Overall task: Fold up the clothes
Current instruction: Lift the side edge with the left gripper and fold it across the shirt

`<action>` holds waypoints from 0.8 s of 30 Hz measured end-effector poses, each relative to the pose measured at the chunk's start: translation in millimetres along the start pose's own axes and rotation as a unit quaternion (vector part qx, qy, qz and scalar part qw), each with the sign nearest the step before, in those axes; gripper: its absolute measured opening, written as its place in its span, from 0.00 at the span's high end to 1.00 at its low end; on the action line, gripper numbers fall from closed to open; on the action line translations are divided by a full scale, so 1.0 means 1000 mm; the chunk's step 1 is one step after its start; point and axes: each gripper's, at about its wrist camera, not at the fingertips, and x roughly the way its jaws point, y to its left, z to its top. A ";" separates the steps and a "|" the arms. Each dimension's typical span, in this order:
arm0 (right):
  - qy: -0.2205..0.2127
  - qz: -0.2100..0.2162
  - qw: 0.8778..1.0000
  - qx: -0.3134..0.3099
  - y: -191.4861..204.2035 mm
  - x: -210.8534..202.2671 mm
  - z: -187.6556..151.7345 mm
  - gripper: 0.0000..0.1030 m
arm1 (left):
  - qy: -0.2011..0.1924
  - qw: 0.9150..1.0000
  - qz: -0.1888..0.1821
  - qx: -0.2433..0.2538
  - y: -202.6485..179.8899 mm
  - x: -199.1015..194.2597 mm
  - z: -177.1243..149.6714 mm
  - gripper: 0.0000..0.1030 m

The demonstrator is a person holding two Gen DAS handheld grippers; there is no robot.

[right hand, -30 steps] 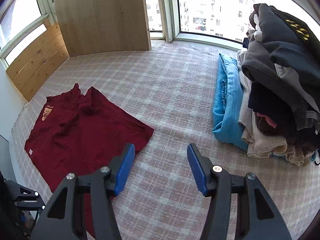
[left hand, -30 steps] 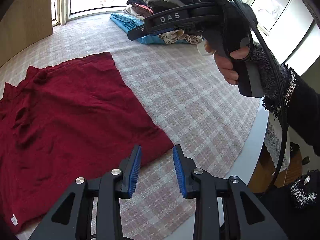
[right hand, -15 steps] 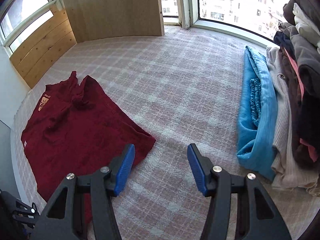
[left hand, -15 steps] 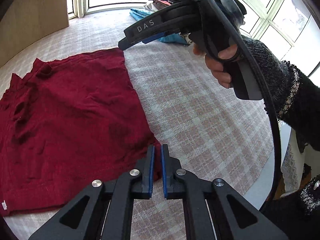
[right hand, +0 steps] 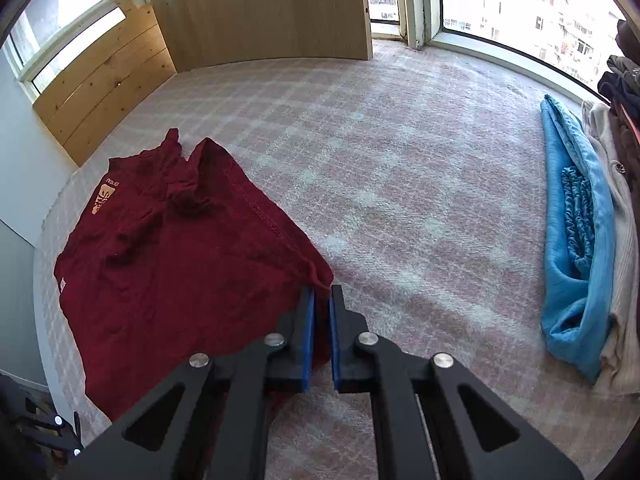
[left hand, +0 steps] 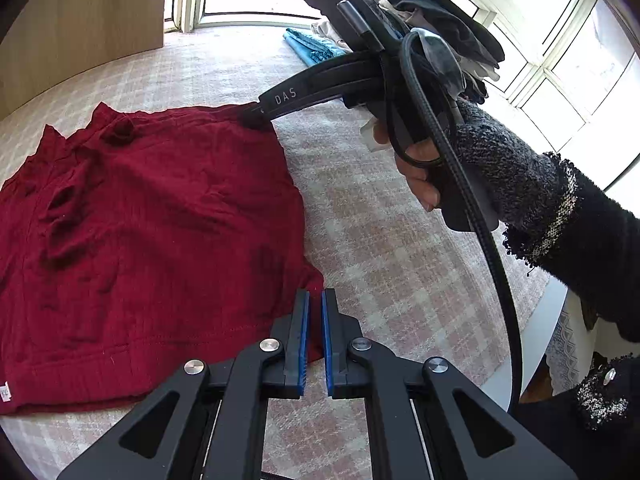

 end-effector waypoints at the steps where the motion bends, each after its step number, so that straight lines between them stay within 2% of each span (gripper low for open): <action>1: -0.008 -0.002 1.000 -0.001 0.002 -0.004 0.002 0.93 | -0.003 1.000 -0.003 -0.004 0.002 -0.003 0.001 0.95; 9: -0.046 -0.001 0.999 -0.007 0.037 -0.031 0.039 0.93 | -0.052 0.996 -0.028 -0.063 0.049 -0.053 -0.003 0.95; 14: -0.064 0.003 0.998 -0.029 0.083 -0.034 0.067 0.93 | -0.086 0.991 -0.018 -0.096 0.095 -0.093 -0.017 0.95; 20: -0.068 0.016 0.997 -0.043 0.146 -0.013 0.105 0.93 | -0.114 0.984 -0.002 -0.138 0.152 -0.131 -0.045 0.95; 24: -0.054 0.027 0.996 -0.065 0.195 0.015 0.124 0.94 | -0.123 0.979 0.009 -0.164 0.188 -0.146 -0.068 0.95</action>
